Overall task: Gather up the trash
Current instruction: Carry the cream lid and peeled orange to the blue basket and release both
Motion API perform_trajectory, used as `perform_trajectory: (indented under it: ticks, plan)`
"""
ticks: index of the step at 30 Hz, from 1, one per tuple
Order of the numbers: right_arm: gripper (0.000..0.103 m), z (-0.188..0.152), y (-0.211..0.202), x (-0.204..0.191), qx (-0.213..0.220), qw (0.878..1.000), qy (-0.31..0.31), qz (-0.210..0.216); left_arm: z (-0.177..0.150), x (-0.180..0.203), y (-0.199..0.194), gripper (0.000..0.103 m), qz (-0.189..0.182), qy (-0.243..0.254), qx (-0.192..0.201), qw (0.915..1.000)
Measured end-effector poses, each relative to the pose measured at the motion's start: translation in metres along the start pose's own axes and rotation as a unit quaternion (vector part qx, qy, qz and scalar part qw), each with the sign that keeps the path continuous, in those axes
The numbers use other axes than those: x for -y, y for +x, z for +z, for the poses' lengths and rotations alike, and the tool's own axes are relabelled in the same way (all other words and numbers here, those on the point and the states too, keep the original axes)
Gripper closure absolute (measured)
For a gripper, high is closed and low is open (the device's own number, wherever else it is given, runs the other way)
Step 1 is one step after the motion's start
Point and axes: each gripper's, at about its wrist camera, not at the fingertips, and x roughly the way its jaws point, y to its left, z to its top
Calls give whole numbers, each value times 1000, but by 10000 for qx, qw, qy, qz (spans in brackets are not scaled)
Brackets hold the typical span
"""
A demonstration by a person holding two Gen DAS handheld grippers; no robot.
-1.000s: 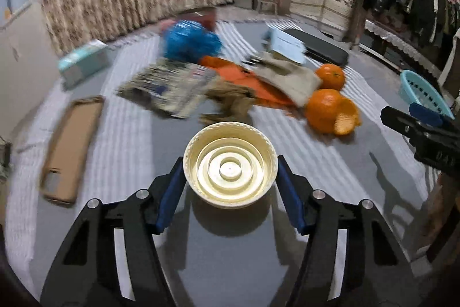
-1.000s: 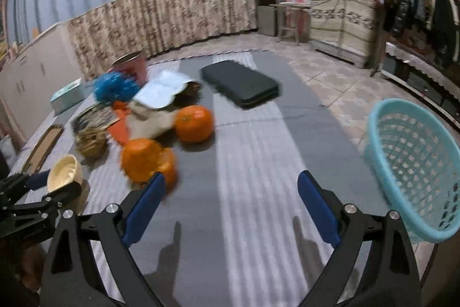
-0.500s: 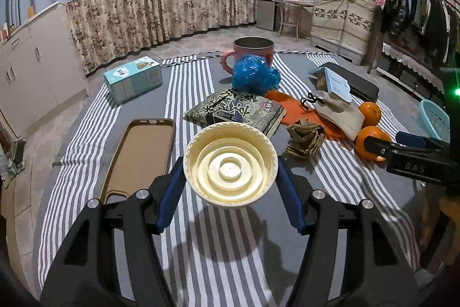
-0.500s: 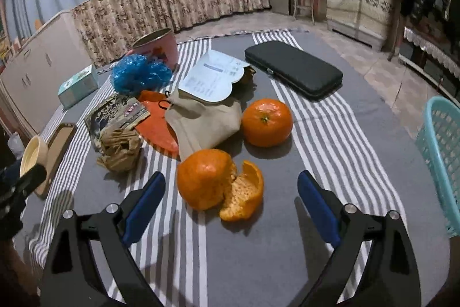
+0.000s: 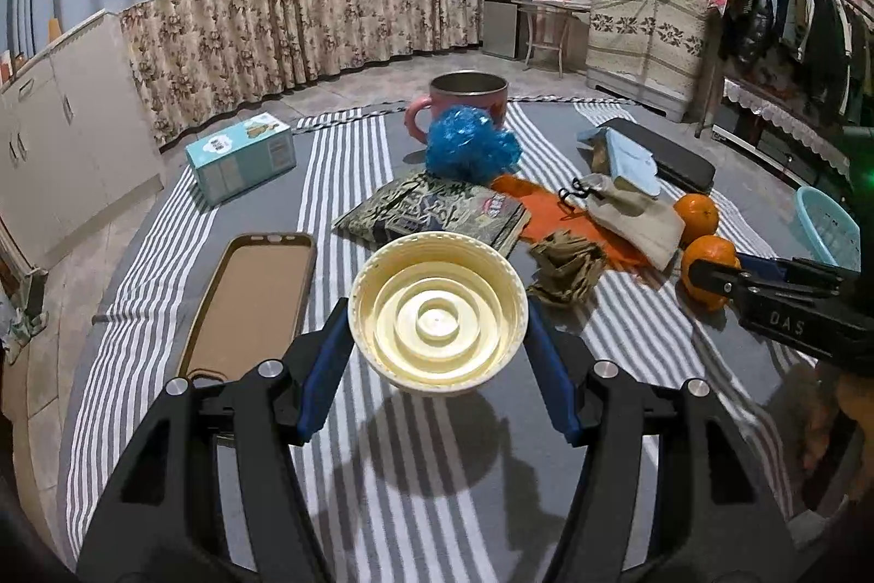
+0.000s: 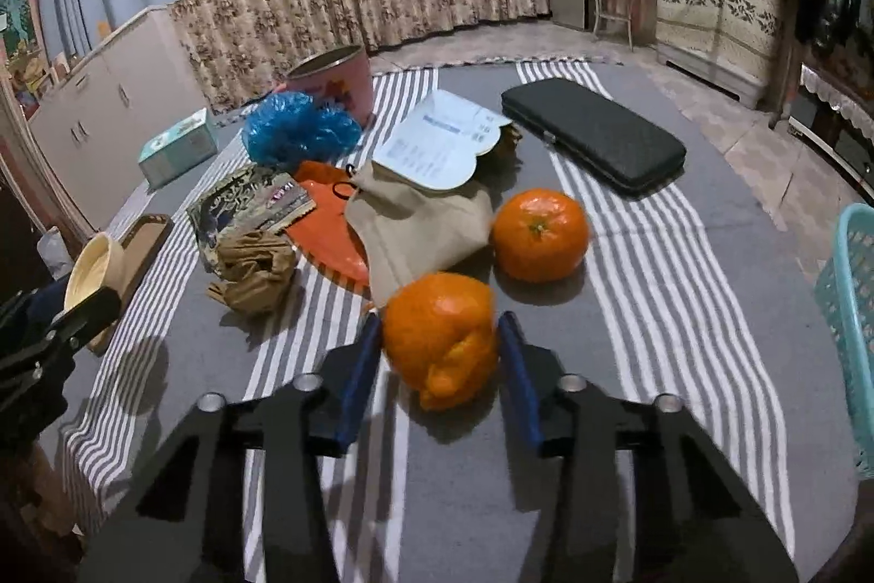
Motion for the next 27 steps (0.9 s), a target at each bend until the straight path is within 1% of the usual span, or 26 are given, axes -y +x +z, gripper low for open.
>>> perform_trajectory:
  ticks: [3,6,10,16,20,22,27]
  plan:
    - [64,2,-12,10,140,9999,-8,-12,4,11,-4,42,-15,73,76,9999]
    - [64,5,-28,22,350,9993,-6,-117,10,23,-8,42,-61,142,166,9997]
    - [64,11,-56,50,659,9972,117,-328,16,43,-10,42,-185,225,267,9992]
    - [64,18,-106,110,1163,9886,364,-885,28,86,-10,42,-456,420,387,9973]
    - [64,20,-143,154,1500,9779,522,-1357,38,120,-10,42,-650,564,499,9950]
    - [64,19,-158,179,1595,9723,612,-1595,42,141,-10,42,-761,661,558,9933]
    - [64,6,-176,233,1623,9638,902,-1912,53,190,-8,42,-1050,861,672,9885]
